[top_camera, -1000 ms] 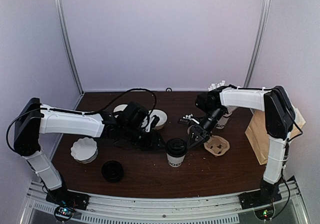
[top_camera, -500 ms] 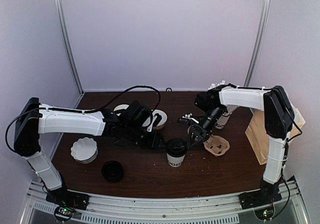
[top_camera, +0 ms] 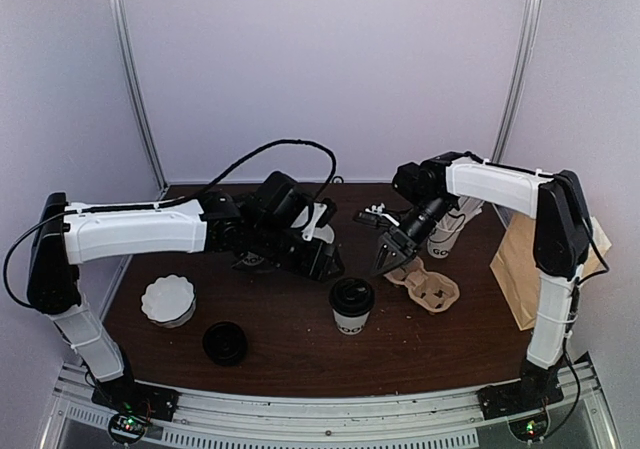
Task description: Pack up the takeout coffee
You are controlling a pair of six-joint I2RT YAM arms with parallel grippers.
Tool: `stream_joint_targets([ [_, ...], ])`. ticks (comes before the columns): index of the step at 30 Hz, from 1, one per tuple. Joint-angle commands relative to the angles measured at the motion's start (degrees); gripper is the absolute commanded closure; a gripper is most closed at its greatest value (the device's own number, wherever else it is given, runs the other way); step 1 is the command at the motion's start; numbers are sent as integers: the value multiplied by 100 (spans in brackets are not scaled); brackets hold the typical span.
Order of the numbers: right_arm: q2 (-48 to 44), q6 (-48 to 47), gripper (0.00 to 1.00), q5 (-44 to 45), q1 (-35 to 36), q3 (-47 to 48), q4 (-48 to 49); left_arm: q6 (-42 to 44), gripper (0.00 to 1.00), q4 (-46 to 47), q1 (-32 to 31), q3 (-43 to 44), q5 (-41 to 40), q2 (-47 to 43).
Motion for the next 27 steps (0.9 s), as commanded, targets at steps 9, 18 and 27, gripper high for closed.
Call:
stream_joint_targets([
  [9,-2574,-471,38,1450,-344,-1368,1347,2272,14,-642,-160,857,141,-22],
  [18,-3953,-1102,32,1623,-461,-2885,2570,3066,6,-1469,-500,1702,-193,775],
  [27,-4011,-1196,32,1570,-597,-3148,2652,3111,5,-1710,-506,2200,-273,1470],
])
